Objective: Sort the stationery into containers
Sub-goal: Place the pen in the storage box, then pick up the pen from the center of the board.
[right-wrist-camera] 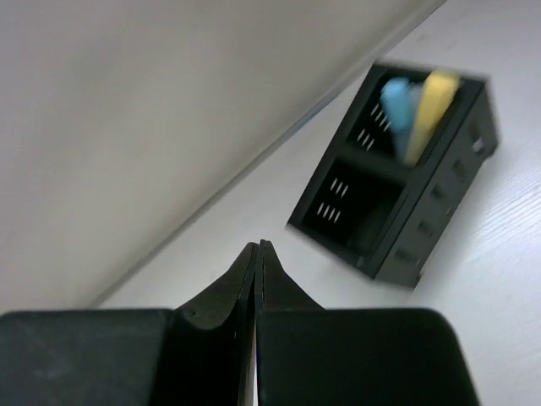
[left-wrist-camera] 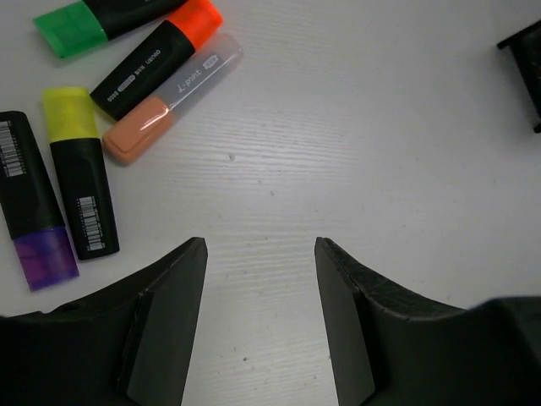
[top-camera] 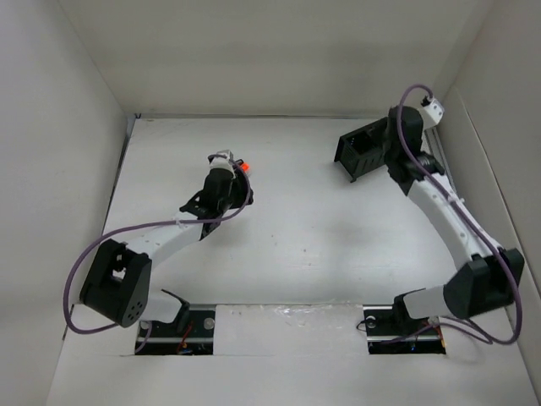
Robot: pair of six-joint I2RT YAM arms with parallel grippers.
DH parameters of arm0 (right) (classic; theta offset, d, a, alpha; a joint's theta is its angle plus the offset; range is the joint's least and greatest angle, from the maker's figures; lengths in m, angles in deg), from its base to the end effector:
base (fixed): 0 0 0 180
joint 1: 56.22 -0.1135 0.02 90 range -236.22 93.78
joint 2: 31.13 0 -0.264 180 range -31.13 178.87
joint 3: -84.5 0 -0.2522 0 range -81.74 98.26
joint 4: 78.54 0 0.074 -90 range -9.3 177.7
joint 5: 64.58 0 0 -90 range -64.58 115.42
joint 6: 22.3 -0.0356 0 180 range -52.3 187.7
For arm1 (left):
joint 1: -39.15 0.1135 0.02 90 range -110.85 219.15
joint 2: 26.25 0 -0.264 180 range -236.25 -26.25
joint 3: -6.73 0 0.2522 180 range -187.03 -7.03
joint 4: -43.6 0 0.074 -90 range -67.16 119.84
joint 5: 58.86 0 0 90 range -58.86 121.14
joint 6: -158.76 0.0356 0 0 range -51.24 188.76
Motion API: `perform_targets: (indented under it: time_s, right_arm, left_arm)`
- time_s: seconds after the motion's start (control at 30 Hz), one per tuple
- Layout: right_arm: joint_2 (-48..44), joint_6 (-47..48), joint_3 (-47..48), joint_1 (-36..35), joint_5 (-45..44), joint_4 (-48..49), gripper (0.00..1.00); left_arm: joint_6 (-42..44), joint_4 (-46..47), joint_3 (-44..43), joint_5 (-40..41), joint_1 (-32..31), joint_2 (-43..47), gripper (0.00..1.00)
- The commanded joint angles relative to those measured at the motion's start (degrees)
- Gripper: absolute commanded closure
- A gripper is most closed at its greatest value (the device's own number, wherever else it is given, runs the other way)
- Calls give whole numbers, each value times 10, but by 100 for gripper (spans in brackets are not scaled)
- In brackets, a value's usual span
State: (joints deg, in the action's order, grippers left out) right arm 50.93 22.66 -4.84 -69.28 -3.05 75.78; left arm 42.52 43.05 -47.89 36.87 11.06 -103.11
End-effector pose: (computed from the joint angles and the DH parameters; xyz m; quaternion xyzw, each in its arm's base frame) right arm 0.3288 0.0588 0.3818 0.3552 0.7092 0.1068 0.5996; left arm 0.2613 -0.1354 0.2327 -0.0142 0.8322 -0.2153 0.5108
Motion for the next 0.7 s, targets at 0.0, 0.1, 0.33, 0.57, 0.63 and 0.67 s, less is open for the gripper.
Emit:
perform_targets:
  time_s: [0.0, 0.1, 0.33, 0.57, 0.63, 0.67]
  right_arm:
    - [-40, -23, -88, -48, 105, 51, 100]
    - [-69, -29, -144, -76, 112, 45, 100]
    - [-131, -16, -228, -108, 149, 33, 83]
    - [-169, -16, -279, -114, 182, 57, 63]
    - [-169, -16, -284, -114, 197, 63, 62]
    - [-169, -16, -284, -114, 210, 71, 62]
  left_arm:
    - [-11, -52, -71, 59, 1, -34, 50]
    - [2, -104, -113, 93, 1, -83, 52]
    - [38, -124, -188, 118, 25, -164, 52]
    - [61, -106, -201, 67, 59, -209, 48]
    - [61, -106, -207, 61, 59, -216, 48]
    - [61, -101, -207, 53, 59, -221, 48]
